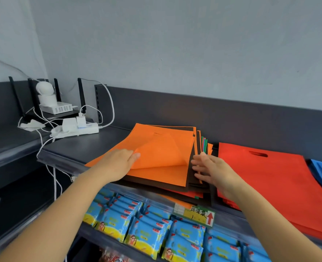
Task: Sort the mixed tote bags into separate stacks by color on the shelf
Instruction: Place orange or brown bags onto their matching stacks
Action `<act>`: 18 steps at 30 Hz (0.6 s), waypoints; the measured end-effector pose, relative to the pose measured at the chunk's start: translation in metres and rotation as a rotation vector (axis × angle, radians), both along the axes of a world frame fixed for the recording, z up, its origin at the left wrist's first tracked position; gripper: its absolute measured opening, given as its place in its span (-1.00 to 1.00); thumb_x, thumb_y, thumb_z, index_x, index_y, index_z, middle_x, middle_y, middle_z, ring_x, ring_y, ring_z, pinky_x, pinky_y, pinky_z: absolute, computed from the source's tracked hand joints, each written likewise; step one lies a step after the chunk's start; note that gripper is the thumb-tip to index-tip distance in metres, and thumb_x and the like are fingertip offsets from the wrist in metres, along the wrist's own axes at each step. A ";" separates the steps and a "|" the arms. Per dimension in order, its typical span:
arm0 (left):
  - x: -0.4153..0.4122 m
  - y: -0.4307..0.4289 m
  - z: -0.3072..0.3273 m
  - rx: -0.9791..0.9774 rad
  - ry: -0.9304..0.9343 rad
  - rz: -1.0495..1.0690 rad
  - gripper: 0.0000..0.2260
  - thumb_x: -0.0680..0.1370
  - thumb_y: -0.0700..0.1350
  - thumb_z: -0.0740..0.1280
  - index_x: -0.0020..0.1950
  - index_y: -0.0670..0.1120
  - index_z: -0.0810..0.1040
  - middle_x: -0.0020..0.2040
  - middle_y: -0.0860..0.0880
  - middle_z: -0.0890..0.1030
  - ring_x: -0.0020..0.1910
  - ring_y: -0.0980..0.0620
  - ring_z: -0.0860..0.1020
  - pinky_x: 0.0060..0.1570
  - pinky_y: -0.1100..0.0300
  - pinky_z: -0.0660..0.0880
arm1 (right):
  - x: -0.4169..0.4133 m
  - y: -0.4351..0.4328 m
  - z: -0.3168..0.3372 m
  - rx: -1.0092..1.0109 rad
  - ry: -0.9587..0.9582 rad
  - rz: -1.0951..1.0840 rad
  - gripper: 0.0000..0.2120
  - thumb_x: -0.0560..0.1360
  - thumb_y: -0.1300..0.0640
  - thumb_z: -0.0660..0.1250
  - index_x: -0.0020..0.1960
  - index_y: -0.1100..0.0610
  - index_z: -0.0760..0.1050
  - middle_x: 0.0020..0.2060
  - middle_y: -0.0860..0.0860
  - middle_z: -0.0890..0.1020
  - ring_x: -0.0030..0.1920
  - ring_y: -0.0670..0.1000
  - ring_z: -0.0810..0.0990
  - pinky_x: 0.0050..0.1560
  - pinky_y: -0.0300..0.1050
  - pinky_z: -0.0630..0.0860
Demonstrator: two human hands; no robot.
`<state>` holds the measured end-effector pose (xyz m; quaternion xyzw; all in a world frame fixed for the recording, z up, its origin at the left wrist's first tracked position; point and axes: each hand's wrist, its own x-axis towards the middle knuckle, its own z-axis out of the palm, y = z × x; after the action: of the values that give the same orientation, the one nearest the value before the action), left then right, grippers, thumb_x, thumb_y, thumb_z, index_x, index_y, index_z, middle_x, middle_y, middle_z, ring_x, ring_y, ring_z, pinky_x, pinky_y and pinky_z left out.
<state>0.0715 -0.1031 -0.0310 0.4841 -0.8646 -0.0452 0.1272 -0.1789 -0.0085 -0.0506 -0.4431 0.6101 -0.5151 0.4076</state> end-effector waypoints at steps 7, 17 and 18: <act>-0.007 0.000 -0.007 -0.069 0.107 0.131 -0.60 0.66 0.05 -0.04 -0.31 -0.09 0.28 -0.33 -0.03 0.42 -0.29 -0.02 0.40 -0.21 0.10 0.28 | 0.001 0.014 0.003 -0.023 0.764 0.248 -0.56 0.27 -0.05 0.55 0.11 0.01 0.58 0.00 -0.17 0.59 0.04 -0.20 0.54 0.10 -0.32 0.45; -0.004 0.000 -0.009 -0.041 0.203 0.147 -0.60 0.66 0.02 -0.02 -0.34 -0.08 0.25 -0.37 -0.01 0.37 -0.38 0.05 0.36 -0.22 0.09 0.30 | 0.018 0.003 0.005 -0.427 0.776 -0.092 -0.95 0.44 0.16 0.44 -0.15 0.08 0.69 -0.26 -0.08 0.66 -0.24 -0.12 0.57 -0.23 -0.31 0.47; -0.004 0.002 -0.009 -0.048 0.193 0.119 -0.60 0.66 0.03 -0.03 -0.34 -0.07 0.25 -0.37 -0.01 0.37 -0.38 0.04 0.36 -0.21 0.08 0.32 | 0.021 -0.001 0.009 -0.465 0.803 -0.141 -0.95 0.43 0.16 0.44 -0.14 0.08 0.69 -0.26 -0.09 0.65 -0.26 -0.13 0.56 -0.22 -0.32 0.45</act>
<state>0.0675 -0.1013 -0.0404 0.5249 -0.8187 -0.0634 0.2238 -0.1574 -0.0090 -0.0415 -0.6445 0.6164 -0.4523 -0.0071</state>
